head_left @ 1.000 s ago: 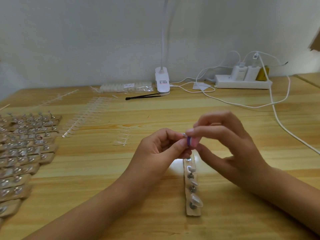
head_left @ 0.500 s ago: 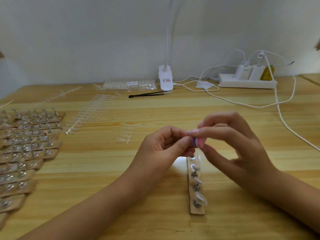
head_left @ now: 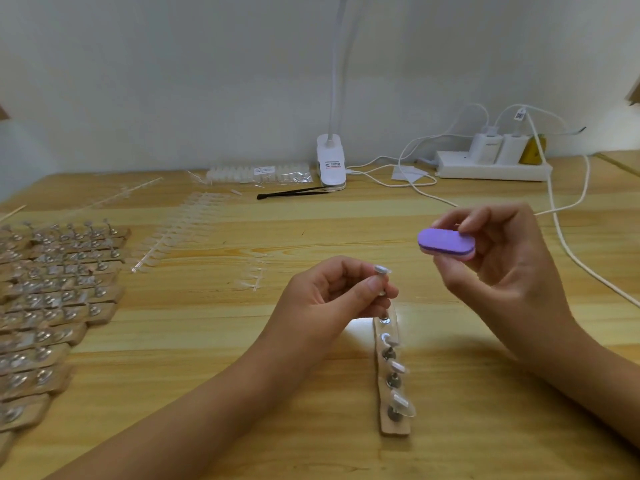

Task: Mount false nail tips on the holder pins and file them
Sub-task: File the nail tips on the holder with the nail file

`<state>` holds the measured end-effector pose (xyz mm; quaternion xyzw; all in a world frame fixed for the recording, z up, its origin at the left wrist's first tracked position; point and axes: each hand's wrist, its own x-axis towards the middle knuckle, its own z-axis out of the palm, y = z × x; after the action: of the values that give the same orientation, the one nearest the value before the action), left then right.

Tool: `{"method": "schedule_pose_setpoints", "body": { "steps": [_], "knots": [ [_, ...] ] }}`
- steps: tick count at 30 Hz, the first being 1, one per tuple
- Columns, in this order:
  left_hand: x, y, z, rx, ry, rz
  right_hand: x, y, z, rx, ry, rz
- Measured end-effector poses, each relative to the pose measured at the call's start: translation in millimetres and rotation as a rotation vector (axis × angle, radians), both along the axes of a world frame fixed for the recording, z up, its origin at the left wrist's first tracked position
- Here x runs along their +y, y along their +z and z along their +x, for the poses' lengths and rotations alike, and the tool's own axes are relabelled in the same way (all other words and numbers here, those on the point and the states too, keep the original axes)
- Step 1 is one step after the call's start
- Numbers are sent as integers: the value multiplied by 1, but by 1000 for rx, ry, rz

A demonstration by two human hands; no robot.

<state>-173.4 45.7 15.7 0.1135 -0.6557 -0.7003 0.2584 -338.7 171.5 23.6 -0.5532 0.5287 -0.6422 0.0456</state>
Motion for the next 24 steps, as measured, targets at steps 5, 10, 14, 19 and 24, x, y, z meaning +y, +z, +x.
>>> {"method": "schedule_pose_setpoints", "body": {
  "steps": [5,10,14,19,24],
  "knots": [
    [0,-3,1,-35,-32,-37,4,1,20,429,-1,-80],
    [2,-1,0,-51,-84,-36,1,0,6,782,-212,-1],
    [0,-1,0,-23,-66,-48,4,6,-1,678,-276,22],
    [-2,-1,1,-13,-6,-69,0,1,11,752,-153,-28],
    [-2,-2,1,-22,21,-59,-3,0,6,525,-98,-12]
  ]
}}
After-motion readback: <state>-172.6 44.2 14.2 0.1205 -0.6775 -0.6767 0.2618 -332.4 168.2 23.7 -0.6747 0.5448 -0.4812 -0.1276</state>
